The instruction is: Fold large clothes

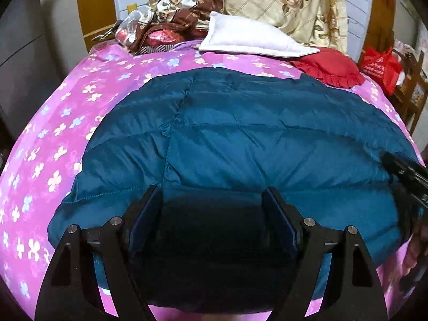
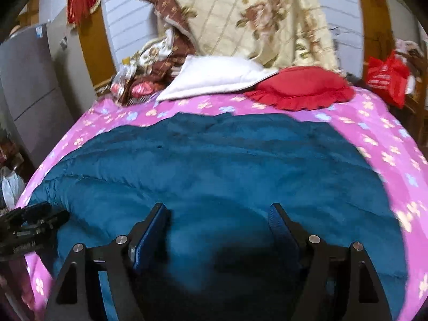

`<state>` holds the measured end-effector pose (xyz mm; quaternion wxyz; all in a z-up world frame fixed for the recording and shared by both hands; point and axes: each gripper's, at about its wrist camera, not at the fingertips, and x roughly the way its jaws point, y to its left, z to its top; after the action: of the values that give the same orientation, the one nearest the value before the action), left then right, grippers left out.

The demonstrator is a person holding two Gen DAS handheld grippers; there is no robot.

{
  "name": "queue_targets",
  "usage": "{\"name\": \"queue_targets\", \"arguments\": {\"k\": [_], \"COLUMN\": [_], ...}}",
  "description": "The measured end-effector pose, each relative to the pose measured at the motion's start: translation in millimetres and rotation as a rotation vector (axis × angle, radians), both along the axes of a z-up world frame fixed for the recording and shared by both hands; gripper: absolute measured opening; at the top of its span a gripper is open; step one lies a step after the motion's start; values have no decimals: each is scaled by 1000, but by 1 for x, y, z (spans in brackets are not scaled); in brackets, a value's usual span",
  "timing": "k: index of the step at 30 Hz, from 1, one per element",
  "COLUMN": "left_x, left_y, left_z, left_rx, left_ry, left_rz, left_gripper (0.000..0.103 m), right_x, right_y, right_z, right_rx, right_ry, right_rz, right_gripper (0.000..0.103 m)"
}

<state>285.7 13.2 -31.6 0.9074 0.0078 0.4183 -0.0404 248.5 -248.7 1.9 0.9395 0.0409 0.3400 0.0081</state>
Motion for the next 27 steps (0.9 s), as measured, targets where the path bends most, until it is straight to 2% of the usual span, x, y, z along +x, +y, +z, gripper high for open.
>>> {"name": "queue_targets", "arguments": {"k": [5, 10, 15, 18, 23, 27], "left_x": [0, 0, 0, -14, -60, -100], "left_y": [-2, -5, 3, 3, 7, 15], "left_z": [-8, -11, -7, 4, 29, 54], "left_rx": [29, 59, 30, 48, 58, 87], "left_ry": [-39, -89, -69, -92, -206, -332], "left_rz": [-7, 6, 20, 55, 111, 166], "left_gripper": [89, 100, 101, 101, 101, 101], "right_x": [-39, -57, -75, -72, -46, -19], "right_y": [-41, -69, -51, -21, 18, 23], "right_z": [-14, -14, 8, 15, -4, -18], "right_rx": [-67, -46, -69, -94, -127, -116], "right_ry": [-41, -35, -82, -79, -18, 53], "right_rz": [-94, -177, -170, -97, -30, -34], "right_gripper": [75, 75, 75, 75, 75, 79]}}
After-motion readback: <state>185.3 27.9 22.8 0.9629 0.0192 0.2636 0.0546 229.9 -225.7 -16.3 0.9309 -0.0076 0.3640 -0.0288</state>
